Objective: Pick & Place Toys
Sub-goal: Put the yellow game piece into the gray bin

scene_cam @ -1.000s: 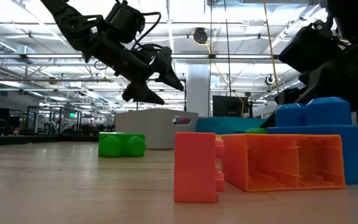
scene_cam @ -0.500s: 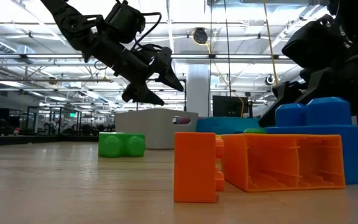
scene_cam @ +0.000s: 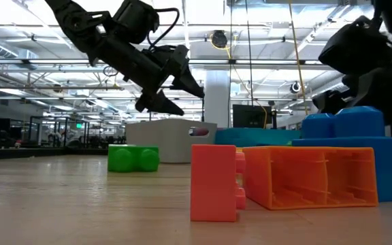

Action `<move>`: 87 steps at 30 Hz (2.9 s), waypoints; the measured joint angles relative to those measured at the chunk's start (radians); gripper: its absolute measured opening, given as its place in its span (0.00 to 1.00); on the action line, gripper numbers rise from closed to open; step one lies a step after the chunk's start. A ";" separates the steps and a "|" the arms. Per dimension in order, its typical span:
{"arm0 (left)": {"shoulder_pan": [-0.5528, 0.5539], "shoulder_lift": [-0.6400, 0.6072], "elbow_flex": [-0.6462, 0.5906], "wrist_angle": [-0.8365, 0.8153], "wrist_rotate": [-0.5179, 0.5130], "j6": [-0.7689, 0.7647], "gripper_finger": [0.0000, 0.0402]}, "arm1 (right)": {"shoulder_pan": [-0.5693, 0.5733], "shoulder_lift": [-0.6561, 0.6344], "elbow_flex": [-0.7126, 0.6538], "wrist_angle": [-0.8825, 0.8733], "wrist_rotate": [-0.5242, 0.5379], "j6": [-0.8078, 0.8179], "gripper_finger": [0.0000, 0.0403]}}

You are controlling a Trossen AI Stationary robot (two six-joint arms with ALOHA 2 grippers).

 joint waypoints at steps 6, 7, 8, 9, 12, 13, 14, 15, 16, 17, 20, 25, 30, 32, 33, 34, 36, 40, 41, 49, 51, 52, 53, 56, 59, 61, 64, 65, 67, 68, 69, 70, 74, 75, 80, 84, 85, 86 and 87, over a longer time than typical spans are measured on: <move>-0.021 0.000 0.000 -0.032 0.000 -0.035 0.98 | 0.025 -0.027 0.000 -0.019 -0.005 -0.048 0.66; -0.023 0.000 0.000 -0.036 0.000 -0.035 0.98 | 0.025 -0.041 0.000 -0.030 -0.009 -0.049 0.65; -0.027 0.000 0.000 -0.037 0.000 -0.035 0.98 | 0.025 -0.060 -0.001 -0.050 -0.010 -0.048 0.65; -0.027 0.000 0.000 -0.037 0.000 -0.035 0.98 | 0.025 -0.078 -0.002 -0.069 -0.009 -0.049 0.64; -0.027 0.000 0.000 -0.037 0.000 -0.035 0.98 | 0.028 -0.132 -0.002 -0.114 -0.003 -0.047 0.63; -0.027 0.000 0.000 -0.039 0.000 -0.035 0.98 | 0.030 -0.145 -0.002 -0.123 0.001 -0.044 0.63; -0.027 0.000 0.000 -0.042 0.000 -0.035 0.98 | 0.030 -0.147 -0.002 -0.124 0.007 -0.037 0.63; -0.027 0.000 0.000 -0.043 0.000 -0.035 0.98 | 0.031 -0.145 -0.002 -0.125 0.018 -0.026 0.63; -0.027 0.000 0.000 -0.043 0.000 -0.035 0.98 | 0.031 -0.142 -0.002 -0.130 0.027 -0.019 0.63; -0.027 0.000 0.000 -0.043 -0.001 -0.035 0.98 | 0.030 -0.135 -0.002 -0.128 0.027 -0.012 0.63; -0.027 0.000 0.000 -0.043 -0.001 -0.035 0.98 | 0.031 -0.094 -0.002 -0.129 0.031 0.017 0.62; -0.027 0.000 0.000 -0.038 -0.007 -0.035 0.98 | 0.030 0.010 0.004 -0.060 0.032 0.056 0.62; -0.026 0.000 0.000 -0.033 -0.027 -0.035 0.98 | 0.030 0.056 0.003 -0.034 -0.024 0.056 0.62; -0.025 0.000 0.000 -0.033 -0.027 -0.035 0.98 | 0.029 0.051 0.002 -0.043 -0.019 0.051 0.62; -0.025 0.000 0.000 -0.032 -0.027 -0.034 0.98 | 0.029 0.044 0.002 -0.047 -0.016 0.041 0.62; -0.025 0.000 0.000 -0.031 -0.027 -0.034 0.98 | 0.029 0.037 0.002 -0.042 -0.007 0.025 0.62; -0.025 0.000 0.000 -0.031 -0.027 -0.034 0.98 | 0.028 0.015 0.000 -0.016 0.000 -0.019 0.62; -0.025 0.000 0.000 -0.031 -0.027 -0.026 0.98 | 0.032 -0.052 -0.006 0.006 -0.003 -0.084 0.62; -0.025 0.000 0.000 -0.031 -0.027 -0.026 0.98 | 0.035 -0.072 -0.006 0.006 -0.001 -0.084 0.62; -0.025 0.000 0.000 -0.035 -0.027 -0.033 0.98 | 0.052 -0.104 -0.003 -0.149 0.030 0.016 0.62; -0.025 0.000 0.000 -0.034 -0.027 -0.034 0.98 | 0.048 -0.092 -0.003 -0.188 0.030 0.055 0.62; -0.025 0.000 0.000 -0.035 -0.027 -0.035 0.98 | 0.048 -0.085 -0.004 -0.195 0.030 0.061 0.62; -0.025 0.000 0.000 -0.034 -0.027 -0.036 0.98 | 0.048 -0.077 -0.004 -0.182 0.029 0.062 0.62; -0.025 0.000 0.000 -0.032 -0.027 -0.037 0.98 | 0.048 -0.049 -0.002 -0.151 0.027 0.060 0.62; -0.025 0.000 0.000 -0.030 -0.027 -0.039 0.98 | 0.041 -0.017 0.000 -0.148 0.033 0.084 0.62; -0.025 0.000 0.000 -0.030 -0.027 -0.039 0.98 | 0.027 0.000 0.000 -0.149 0.031 0.103 0.62; -0.025 0.000 0.000 -0.028 -0.027 -0.038 0.98 | 0.005 0.015 0.000 -0.159 0.026 0.105 0.62; -0.025 0.000 0.000 -0.028 -0.027 -0.038 0.98 | 0.000 0.015 -0.003 -0.173 0.024 0.111 0.61; -0.025 0.000 0.000 -0.028 -0.027 -0.038 0.98 | -0.008 0.015 -0.002 -0.167 0.006 0.120 0.59; -0.025 0.000 0.000 -0.028 -0.027 -0.038 0.98 | -0.011 0.015 -0.001 -0.170 -0.008 0.127 0.57; -0.025 0.000 0.000 -0.028 -0.026 -0.038 0.98 | -0.012 0.015 -0.002 -0.172 -0.022 0.133 0.54; -0.025 0.000 0.000 -0.029 -0.027 -0.038 0.98 | -0.012 0.014 -0.002 -0.172 -0.028 0.133 0.51; -0.025 0.000 0.000 -0.029 -0.026 -0.038 0.98 | -0.012 0.012 -0.002 -0.164 -0.031 0.108 0.37; -0.025 0.000 0.000 -0.029 -0.026 -0.038 0.98 | -0.012 0.008 -0.002 -0.164 -0.030 0.090 0.34; -0.025 0.000 0.000 -0.021 -0.025 -0.040 0.98 | -0.012 -0.029 -0.002 -0.163 -0.031 0.023 0.24; -0.027 0.000 0.000 0.036 0.075 -0.079 0.98 | -0.012 -0.082 -0.002 -0.155 -0.011 -0.048 0.24; -0.030 0.000 0.000 0.058 0.115 -0.091 0.98 | -0.012 -0.095 -0.002 -0.150 0.011 -0.067 0.24; -0.037 0.000 0.000 0.081 0.148 -0.098 0.98 | -0.011 -0.112 -0.002 -0.147 0.041 -0.089 0.24; -0.046 0.002 0.000 0.103 0.170 -0.100 0.98 | -0.011 -0.127 -0.002 -0.141 0.074 -0.116 0.25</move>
